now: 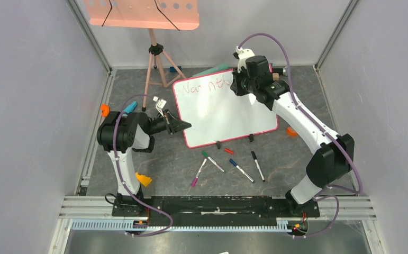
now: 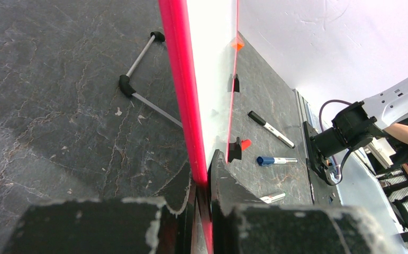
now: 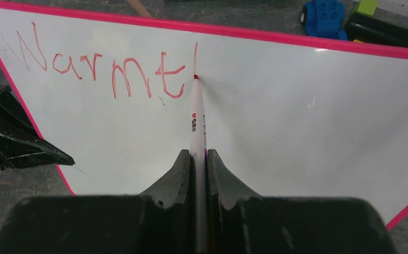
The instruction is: Write a sentence on the whiteboard
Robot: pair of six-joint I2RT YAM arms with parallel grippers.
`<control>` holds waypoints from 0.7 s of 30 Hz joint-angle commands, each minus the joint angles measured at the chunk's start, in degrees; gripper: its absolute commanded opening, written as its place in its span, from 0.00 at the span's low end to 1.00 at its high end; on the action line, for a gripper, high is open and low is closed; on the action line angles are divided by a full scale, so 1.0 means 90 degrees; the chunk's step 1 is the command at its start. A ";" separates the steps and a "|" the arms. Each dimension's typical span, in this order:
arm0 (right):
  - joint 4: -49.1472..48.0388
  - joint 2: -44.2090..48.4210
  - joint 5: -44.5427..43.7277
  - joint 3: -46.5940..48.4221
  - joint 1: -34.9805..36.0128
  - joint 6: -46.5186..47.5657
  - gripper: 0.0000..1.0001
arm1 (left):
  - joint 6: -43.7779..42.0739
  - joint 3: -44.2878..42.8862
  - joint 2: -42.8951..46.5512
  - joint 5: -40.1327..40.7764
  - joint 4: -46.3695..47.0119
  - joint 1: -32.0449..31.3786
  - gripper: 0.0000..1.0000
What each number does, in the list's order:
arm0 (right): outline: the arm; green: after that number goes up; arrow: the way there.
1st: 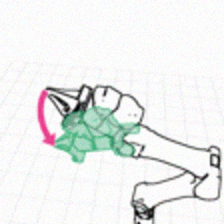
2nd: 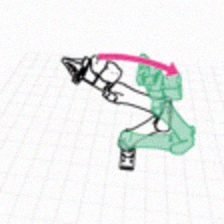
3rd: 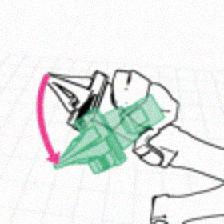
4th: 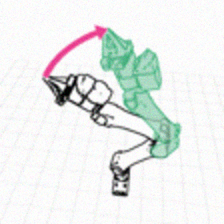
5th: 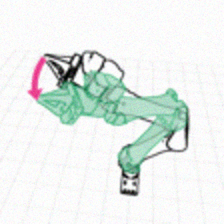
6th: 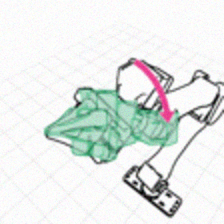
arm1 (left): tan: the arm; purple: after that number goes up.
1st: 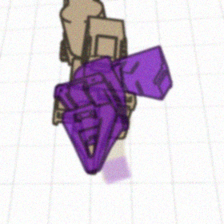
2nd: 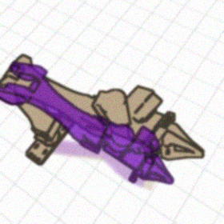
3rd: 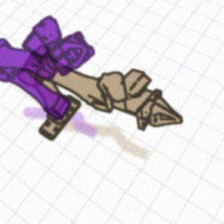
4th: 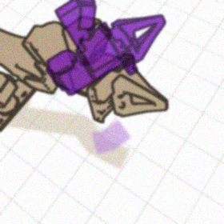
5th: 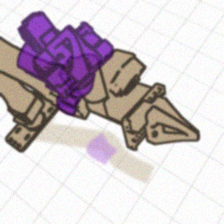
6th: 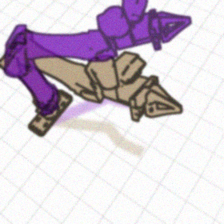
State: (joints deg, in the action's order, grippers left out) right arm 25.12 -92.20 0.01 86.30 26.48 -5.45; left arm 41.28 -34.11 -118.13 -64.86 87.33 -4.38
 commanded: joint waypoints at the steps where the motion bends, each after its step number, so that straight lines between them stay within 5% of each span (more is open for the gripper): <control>1: 0.0125 -0.0228 -0.0453 0.0516 -0.0050 0.0079 0.00 | -0.1725 0.0081 -0.0341 0.0331 0.0209 0.0018 0.10; 21: 0.0199 0.0288 -0.0524 -0.0583 -0.0179 -0.0150 0.00 | -0.1740 0.0087 -0.0338 0.0332 0.0209 0.0016 0.10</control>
State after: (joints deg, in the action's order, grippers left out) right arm 26.39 -91.05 -3.07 84.82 25.61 -5.96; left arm 41.28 -34.11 -118.13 -64.82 87.31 -4.38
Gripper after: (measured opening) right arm 0.118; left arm 0.114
